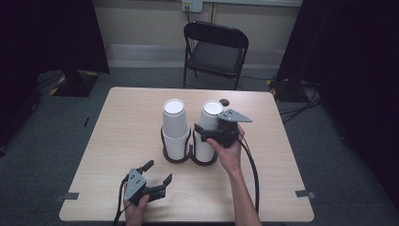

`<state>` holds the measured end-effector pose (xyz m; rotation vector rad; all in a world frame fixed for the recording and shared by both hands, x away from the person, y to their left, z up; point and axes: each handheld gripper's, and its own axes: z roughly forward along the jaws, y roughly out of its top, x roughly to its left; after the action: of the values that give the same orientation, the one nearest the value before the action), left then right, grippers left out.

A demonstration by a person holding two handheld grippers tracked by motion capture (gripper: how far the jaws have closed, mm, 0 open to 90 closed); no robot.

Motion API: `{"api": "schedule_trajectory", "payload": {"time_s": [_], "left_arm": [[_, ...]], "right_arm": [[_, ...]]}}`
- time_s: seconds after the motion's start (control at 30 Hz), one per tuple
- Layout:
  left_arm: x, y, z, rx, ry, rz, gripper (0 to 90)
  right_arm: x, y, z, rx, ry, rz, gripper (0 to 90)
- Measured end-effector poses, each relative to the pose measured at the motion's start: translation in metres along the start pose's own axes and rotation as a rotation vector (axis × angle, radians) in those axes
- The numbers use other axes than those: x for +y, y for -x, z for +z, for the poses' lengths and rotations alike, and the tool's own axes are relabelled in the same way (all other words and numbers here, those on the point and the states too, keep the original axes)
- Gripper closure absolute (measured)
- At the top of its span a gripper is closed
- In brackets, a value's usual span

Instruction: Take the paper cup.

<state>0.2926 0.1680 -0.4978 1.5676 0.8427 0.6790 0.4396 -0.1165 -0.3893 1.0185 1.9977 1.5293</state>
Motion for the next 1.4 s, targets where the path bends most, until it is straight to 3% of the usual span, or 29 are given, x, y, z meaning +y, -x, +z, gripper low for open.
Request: {"api": "schedule_trajectory", "payload": {"time_s": [0.77,1.0,1.4], "left_arm": [[0.000,-0.001,-0.001,-0.002,0.011,-0.004,15.7],[-0.001,0.000,-0.002,0.012,0.018,-0.006,15.5],[-0.001,0.001,-0.002,0.019,0.020,-0.001,15.9]], "right_arm": [[0.004,-0.003,-0.002,-0.006,0.006,-0.025,12.9],[0.013,-0.002,-0.009,-0.004,0.055,-0.024,12.9],[0.023,-0.002,-0.013,0.000,0.085,-0.026,13.1]]}}
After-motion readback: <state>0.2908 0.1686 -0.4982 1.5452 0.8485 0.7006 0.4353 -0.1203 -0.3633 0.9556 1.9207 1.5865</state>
